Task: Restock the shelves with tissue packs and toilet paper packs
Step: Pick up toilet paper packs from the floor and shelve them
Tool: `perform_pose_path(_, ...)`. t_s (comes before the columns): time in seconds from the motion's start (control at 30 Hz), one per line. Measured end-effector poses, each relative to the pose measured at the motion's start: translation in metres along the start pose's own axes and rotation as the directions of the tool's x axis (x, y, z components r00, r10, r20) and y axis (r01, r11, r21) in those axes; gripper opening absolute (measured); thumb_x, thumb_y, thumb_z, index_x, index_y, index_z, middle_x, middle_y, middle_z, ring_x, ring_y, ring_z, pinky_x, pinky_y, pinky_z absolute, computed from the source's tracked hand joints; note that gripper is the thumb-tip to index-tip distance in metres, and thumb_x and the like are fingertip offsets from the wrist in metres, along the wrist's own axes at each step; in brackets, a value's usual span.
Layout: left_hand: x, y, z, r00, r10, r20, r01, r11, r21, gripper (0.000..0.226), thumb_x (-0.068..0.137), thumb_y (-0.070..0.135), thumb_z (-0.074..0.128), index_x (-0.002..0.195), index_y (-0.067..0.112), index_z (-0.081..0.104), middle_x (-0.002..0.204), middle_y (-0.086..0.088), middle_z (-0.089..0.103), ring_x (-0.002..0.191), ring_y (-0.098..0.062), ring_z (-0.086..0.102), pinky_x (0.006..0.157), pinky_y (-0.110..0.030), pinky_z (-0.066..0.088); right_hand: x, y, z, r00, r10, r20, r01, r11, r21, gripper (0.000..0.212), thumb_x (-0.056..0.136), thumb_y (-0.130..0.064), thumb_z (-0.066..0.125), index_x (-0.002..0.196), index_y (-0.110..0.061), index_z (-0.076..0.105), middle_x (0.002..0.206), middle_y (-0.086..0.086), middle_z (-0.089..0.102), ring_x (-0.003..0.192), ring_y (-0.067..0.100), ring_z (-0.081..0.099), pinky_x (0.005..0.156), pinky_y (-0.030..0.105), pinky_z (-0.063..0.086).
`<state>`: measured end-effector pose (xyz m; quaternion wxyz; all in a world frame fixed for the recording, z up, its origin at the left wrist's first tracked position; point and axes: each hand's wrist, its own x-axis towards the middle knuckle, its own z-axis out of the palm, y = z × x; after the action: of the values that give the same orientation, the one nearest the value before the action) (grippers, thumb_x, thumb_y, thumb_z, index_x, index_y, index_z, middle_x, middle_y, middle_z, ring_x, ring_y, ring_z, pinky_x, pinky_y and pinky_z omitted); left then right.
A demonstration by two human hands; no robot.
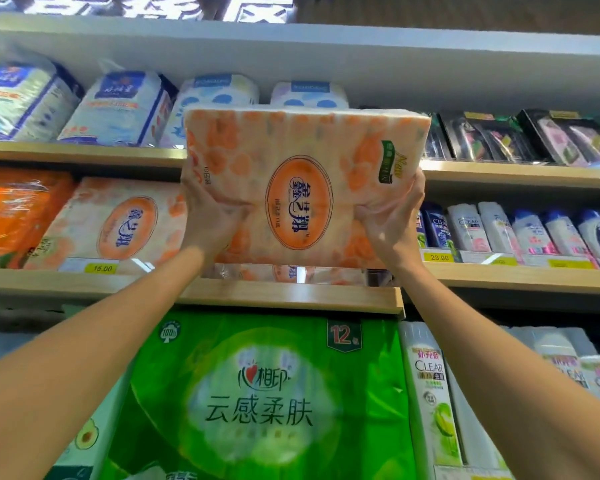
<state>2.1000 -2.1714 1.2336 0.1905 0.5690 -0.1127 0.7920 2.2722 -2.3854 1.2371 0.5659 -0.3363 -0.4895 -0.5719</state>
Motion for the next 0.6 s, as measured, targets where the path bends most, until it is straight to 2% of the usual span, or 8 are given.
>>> perform_pose_path(0.1,0.000,-0.001,0.002,1.000,-0.012,0.018,0.011,1.000,0.005,0.117,0.067,0.024,0.083,0.146,0.029,-0.003,0.155,-0.003,0.011,0.141,-0.022,0.027,0.113,-0.046,0.034,-0.005,0.004,0.001,1.000,0.009,-0.017,-0.009,1.000,0.007,0.100,0.079,-0.036,0.074,0.145,-0.022,0.000,0.149,0.015,0.022,0.137,0.033,0.033,0.101,0.057,0.044)
perform_pose_path(0.27,0.002,-0.002,0.008,0.998,-0.031,0.056,0.031,1.000,-0.004,0.116,0.066,0.026,0.083,0.143,0.037,-0.002,0.155,-0.007,0.014,0.140,-0.024,0.031,0.112,-0.048,0.034,-0.006,0.014,0.000,0.999,-0.010,-0.043,0.008,0.999,-0.031,0.096,0.082,-0.030,0.072,0.145,-0.026,-0.001,0.151,0.015,0.019,0.139,0.035,0.030,0.103,0.059,0.042)
perform_pose_path(0.4,0.003,-0.010,0.013,0.996,-0.072,0.061,0.070,0.997,0.033,0.108,0.073,0.019,0.080,0.145,0.019,0.000,0.152,-0.009,0.021,0.135,-0.022,0.036,0.112,-0.042,0.035,-0.007,0.020,0.006,0.999,0.040,0.026,-0.039,0.999,-0.030,0.098,0.081,-0.030,0.072,0.145,-0.026,-0.002,0.154,0.021,0.012,0.141,0.037,0.026,0.106,0.060,0.037)
perform_pose_path(0.5,0.000,-0.022,0.011,0.994,-0.063,0.086,0.054,0.993,0.105,0.113,0.071,0.020,0.081,0.147,0.024,-0.002,0.152,-0.009,0.016,0.136,-0.027,0.035,0.110,-0.047,0.037,-0.009,0.026,0.013,0.981,0.159,0.113,-0.152,0.986,-0.065,0.106,0.080,-0.025,0.074,0.149,-0.021,-0.006,0.153,0.016,0.014,0.137,0.032,0.032,0.109,0.053,0.037)
perform_pose_path(0.6,-0.007,-0.030,0.011,0.988,-0.094,0.123,0.059,0.962,0.265,0.110,0.078,0.018,0.075,0.149,0.037,-0.007,0.154,-0.013,0.006,0.140,-0.034,0.023,0.111,-0.053,0.033,-0.011,0.030,0.017,0.962,0.224,0.158,-0.202,0.969,-0.145,0.108,0.081,-0.032,0.073,0.152,-0.023,-0.008,0.151,0.013,0.019,0.133,0.028,0.038,0.106,0.041,0.035)
